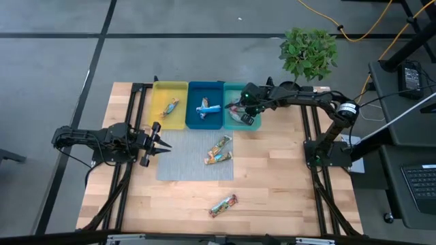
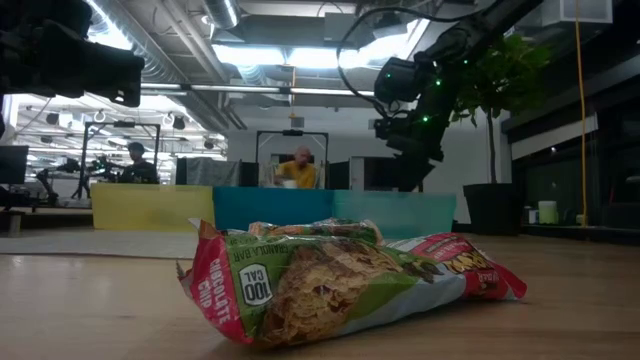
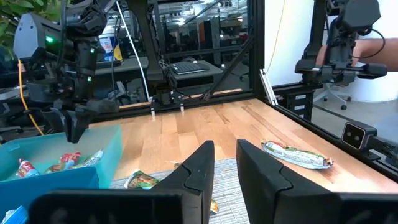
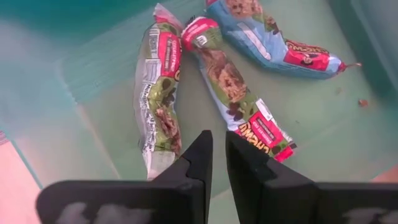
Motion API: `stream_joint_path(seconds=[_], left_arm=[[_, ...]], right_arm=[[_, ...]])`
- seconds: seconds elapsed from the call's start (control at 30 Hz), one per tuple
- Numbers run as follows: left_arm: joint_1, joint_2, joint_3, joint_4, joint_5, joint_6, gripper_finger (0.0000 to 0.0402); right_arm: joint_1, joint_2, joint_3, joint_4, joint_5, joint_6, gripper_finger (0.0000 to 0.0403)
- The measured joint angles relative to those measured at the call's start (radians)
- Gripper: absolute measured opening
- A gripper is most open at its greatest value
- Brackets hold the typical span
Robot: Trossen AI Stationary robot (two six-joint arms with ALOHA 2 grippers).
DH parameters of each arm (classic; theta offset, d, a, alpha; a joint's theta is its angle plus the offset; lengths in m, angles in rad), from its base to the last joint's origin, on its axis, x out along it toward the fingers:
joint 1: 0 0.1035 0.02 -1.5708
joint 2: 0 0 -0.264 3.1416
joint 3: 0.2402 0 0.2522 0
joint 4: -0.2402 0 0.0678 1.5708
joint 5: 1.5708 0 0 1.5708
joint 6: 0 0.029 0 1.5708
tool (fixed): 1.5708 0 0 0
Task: Pick and place Granola Bars by type
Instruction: Put the red granola bar into the light blue bin
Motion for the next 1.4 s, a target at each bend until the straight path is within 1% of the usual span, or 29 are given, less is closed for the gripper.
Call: stream_joint_path(seconds=[0.2,0.3,0.4,0.63,0.77,0.87,1.03,1.4], left_arm=[[0.000,0.000,0.000,0.000,0.000,0.000,0.0059],[0.000,0.000,0.000,0.000,0.000,0.000,0.0057],[0.000,0.000,0.000,0.000,0.000,0.000,0.0057],[0.000,0.000,0.000,0.000,0.000,0.000,0.0060],[0.000,0.000,0.000,0.000,0.000,0.000,0.0056],[0.000,0.000,0.000,0.000,0.000,0.000,0.0057],[0.000,0.000,0.000,0.000,0.000,0.000,0.0062],[0.000,0.000,0.000,0.000,0.000,0.000,0.0057]], right_arm=[[0.027,0.000,0.000,0.000,-0.001,-0.039,0.0050],[0.048,-0.001,0.000,0.000,0.000,-0.052,0.0061],[0.069,-0.001,0.001,0.007,0.000,-0.053,0.0091],[0.134,-0.002,0.044,0.003,0.000,-0.049,0.0186],[0.189,-0.002,0.088,-0.005,0.000,-0.054,0.0216],[0.236,-0.002,0.128,-0.019,0.000,-0.060,0.0222],[0.324,-0.002,0.205,-0.077,0.000,-0.078,0.0217],[0.529,-0.002,0.430,-0.304,0.000,-0.076,0.0204]])
